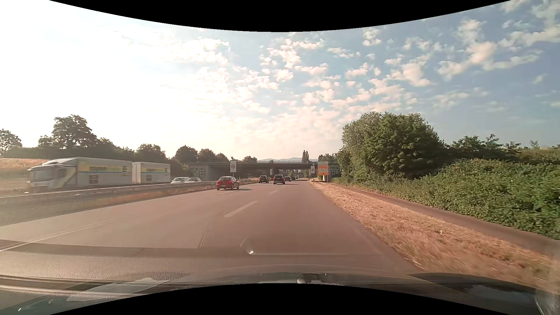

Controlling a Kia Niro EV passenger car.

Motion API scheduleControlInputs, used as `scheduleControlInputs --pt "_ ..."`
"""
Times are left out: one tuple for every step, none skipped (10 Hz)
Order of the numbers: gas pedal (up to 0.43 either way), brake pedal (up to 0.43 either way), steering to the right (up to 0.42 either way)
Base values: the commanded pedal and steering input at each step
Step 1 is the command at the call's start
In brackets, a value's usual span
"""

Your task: Follow the waypoints while adhering to traffic rules and regulations

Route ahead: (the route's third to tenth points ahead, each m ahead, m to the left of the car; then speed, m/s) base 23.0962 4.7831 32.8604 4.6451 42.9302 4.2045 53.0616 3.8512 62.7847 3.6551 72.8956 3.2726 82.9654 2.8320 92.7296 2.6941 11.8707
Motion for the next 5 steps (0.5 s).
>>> scheduleControlInputs --pt "0.319 0.0 0.015" --pt "0.319 0.0 0.011" --pt "0.331 0.0 0.009" --pt "0.331 0.0 0.009" --pt "0.331 0.0 0.009"
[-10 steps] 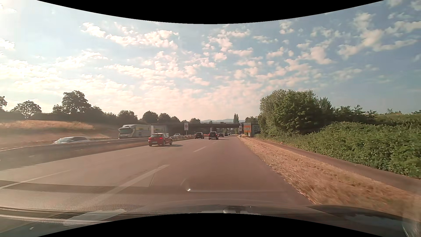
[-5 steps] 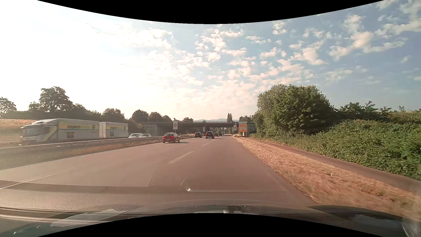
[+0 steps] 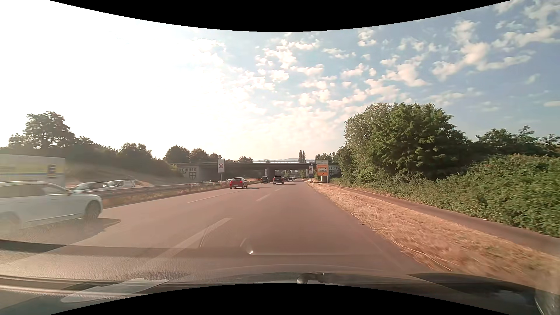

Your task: Follow the waypoints while adhering to traffic rules and regulations

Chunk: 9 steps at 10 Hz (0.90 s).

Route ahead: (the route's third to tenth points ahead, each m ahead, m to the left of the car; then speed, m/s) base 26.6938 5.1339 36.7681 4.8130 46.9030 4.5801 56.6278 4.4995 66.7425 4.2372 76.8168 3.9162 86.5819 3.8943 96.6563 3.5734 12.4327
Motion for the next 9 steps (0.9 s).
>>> scheduleControlInputs --pt "0.331 0.0 0.01" --pt "0.339 0.0 0.01" --pt "0.339 0.0 0.01" --pt "0.35 0.0 0.01" --pt "0.35 0.0 0.011" --pt "0.35 0.0 0.011" --pt "0.358 0.0 0.011" --pt "0.37 0.0 0.011" --pt "0.378 0.0 0.011"
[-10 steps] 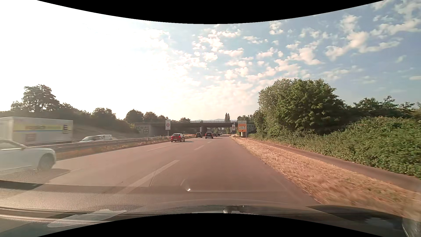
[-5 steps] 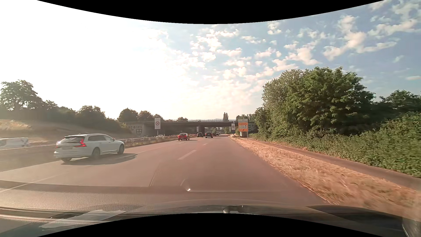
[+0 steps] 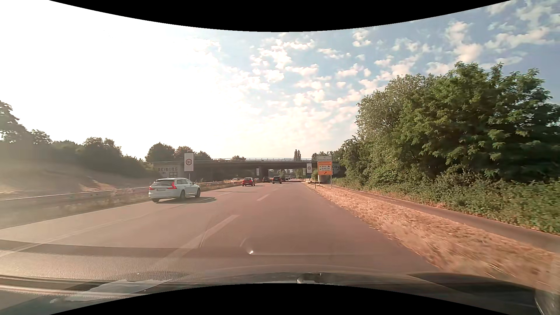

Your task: Follow the waypoints while adhering to traffic rules and regulations

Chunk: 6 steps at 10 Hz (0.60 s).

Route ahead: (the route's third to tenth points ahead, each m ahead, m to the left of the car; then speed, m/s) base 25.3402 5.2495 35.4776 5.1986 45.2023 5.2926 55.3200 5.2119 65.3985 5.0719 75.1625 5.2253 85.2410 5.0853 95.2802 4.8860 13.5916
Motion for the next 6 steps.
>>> scheduleControlInputs --pt "0.398 0.0 0.011" --pt "0.409 0.0 0.01" --pt "0.409 0.0 0.007" --pt "0.421 0.0 0.004" --pt "0.421 0.0 0.003" --pt "0.421 0.0 0.003"
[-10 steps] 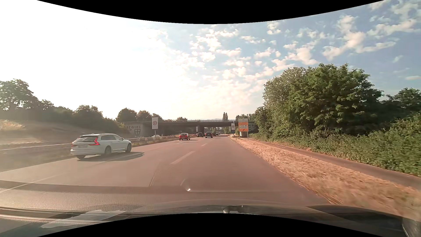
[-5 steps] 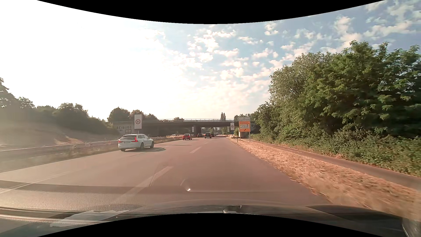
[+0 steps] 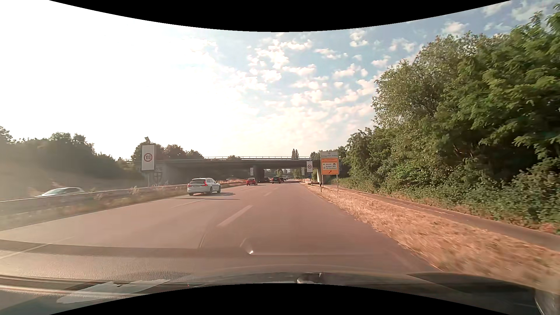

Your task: Follow the waypoints while adhering to traffic rules and regulations

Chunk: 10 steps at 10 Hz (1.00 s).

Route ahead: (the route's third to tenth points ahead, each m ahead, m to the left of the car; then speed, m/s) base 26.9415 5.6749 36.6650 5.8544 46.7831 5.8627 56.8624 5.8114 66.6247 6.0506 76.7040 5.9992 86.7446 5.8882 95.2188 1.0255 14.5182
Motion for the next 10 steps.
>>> scheduleControlInputs --pt "0.421 0.0 0.003" --pt "0.421 0.0 0.003" --pt "0.421 0.0 0.003" --pt "0.421 0.0 0.003" --pt "0.421 0.0 0.003" --pt "0.421 0.0 0.003" --pt "0.421 0.0 0.003" --pt "0.409 0.0 0.001" --pt "0.409 0.0 0.0" --pt "0.409 0.0 0.0"
